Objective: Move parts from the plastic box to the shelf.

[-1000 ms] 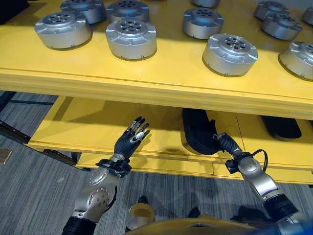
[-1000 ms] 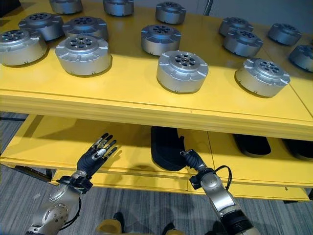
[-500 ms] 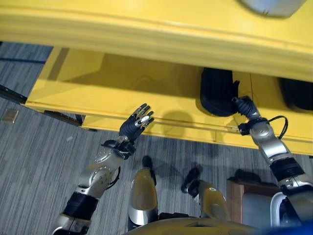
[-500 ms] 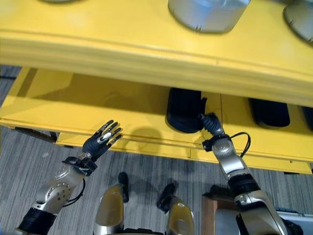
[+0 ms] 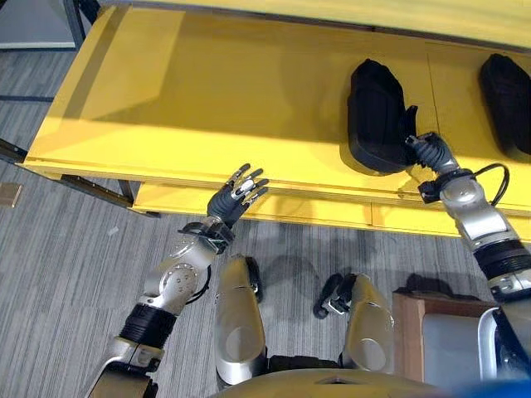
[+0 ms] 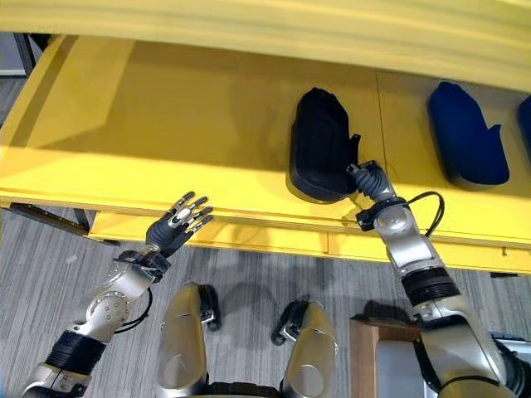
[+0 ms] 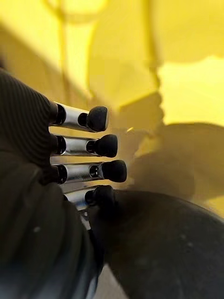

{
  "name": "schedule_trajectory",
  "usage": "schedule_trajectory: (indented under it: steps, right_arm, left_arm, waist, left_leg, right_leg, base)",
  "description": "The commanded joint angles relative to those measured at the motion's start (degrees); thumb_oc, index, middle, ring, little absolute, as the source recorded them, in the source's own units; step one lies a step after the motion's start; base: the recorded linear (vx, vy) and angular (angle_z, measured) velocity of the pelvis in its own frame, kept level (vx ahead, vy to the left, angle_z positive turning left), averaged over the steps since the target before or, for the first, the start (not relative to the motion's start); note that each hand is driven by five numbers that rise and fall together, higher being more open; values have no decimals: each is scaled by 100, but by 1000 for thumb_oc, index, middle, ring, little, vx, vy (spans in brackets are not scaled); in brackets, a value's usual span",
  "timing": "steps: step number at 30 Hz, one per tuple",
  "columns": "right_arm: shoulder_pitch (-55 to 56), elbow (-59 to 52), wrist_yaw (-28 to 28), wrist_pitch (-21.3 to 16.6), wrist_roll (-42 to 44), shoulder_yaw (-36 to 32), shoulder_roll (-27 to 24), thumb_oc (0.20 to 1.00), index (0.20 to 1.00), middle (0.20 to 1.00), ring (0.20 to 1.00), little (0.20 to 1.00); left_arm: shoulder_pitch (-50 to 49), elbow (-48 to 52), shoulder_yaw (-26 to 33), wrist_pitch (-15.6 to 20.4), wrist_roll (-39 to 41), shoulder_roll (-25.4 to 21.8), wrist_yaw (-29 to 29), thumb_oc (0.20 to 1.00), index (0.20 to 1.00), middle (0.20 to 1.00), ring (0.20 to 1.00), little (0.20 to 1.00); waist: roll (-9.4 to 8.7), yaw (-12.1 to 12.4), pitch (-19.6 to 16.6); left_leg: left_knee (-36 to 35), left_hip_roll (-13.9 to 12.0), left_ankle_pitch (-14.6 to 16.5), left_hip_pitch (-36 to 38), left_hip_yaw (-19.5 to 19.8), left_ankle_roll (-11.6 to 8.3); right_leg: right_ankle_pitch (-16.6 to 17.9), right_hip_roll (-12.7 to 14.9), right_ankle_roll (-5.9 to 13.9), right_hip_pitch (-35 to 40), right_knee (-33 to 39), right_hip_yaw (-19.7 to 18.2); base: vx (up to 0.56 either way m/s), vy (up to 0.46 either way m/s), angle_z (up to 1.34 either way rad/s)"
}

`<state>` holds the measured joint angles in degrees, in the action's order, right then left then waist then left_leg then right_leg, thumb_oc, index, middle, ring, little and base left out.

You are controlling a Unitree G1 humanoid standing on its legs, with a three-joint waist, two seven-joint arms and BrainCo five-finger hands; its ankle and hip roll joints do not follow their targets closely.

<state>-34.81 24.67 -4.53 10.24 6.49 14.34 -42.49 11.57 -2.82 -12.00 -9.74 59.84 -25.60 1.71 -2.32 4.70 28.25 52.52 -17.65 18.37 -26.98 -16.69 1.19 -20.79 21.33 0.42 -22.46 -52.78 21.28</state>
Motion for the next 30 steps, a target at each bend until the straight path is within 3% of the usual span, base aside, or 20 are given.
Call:
schedule_trajectory:
  steps: [1,9,16,22,24,30]
  right_arm:
    - [-503,296,-107,-112,68,-183,-283,200,200,200,200,200]
    - [-1310,868,80,230,130,75,-766,200,200,200,200,200]
    - [-2636,1671,171,404,-3,903,-1150,200,200,200,200,200]
    - [-3253,2067,279,398,-174,1390,-1117,200,200,200,200,200]
    - [-3545,2251,310,253,18,1655,-1057,200,200,200,200,200]
    - [-3728,2297,444,227,-133,1920,-931,200,200,200,200,200]
  left_arm:
    - [-45,234,-205,227,7,104,144,1000,1000,1000,1000,1000]
    - [160,30,-357,122,52,-25,228,1000,1000,1000,1000,1000]
    - [264,-177,-493,458,148,-259,406,1000,1000,1000,1000,1000]
    - [329,-299,-584,698,161,-274,571,1000,1000,1000,1000,1000]
    - [344,-324,-672,235,911,-248,1053,1000,1000,1000,1000,1000]
    - [468,-270,-916,383,850,-267,1030,1000,1000,1000,1000,1000]
  waist:
    - [1,35,-469]
    - [-94,47,-485]
    - [-91,150,-410]
    - [-69,184,-376]
    - [-28,188,-361]
    - [27,152,-349]
  left_leg:
    - [42,-187,468,250,204,-211]
    - [522,-290,746,-57,395,-243]
    - [377,-326,669,-155,435,-329]
    - [361,-313,659,-241,454,-354]
    - [279,-281,627,-236,437,-358]
    - [117,-247,555,-178,386,-371]
  right_leg:
    - [167,308,335,-50,-78,-45]
    - [133,369,372,-404,-355,-227]
    - [185,337,440,-586,-331,-305]
    - [161,314,441,-716,-375,-375]
    - [128,282,431,-746,-386,-428]
    - [155,260,426,-731,-281,-480]
  base:
    - [-48,25,3]
    - [-11,-3,-2]
    - [0,0,0]
    - [-1,18,-1]
    - [-12,78,-4]
    - [-4,50,-3]
